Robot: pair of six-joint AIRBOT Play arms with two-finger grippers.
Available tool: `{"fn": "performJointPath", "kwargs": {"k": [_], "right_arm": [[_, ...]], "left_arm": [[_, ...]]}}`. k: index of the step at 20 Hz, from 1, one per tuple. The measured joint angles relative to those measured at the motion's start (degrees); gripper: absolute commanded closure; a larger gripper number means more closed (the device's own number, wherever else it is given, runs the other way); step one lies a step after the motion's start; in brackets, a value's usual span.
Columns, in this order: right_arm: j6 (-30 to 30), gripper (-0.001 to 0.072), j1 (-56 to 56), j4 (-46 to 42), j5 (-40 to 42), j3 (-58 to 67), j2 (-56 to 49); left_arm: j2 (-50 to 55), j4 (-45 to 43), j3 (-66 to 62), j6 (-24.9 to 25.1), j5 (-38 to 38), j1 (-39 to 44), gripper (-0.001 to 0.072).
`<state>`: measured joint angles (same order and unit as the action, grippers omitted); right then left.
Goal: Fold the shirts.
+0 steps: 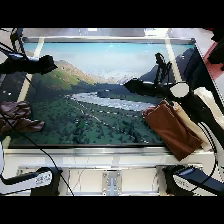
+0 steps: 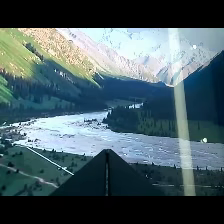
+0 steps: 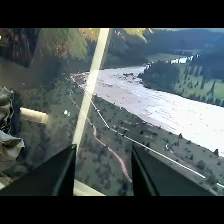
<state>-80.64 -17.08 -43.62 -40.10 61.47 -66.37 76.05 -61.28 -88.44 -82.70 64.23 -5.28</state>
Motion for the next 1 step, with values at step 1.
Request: {"fn": "performJointPath", "kwargs": {"k": [1], "right_arm": [[-0.2,0.031,-0.1,0.1,0.0,0.0,0.0]], "left_arm": [[0.0,0.0,0.0,0.0,0.0,0.0,0.069]]}}
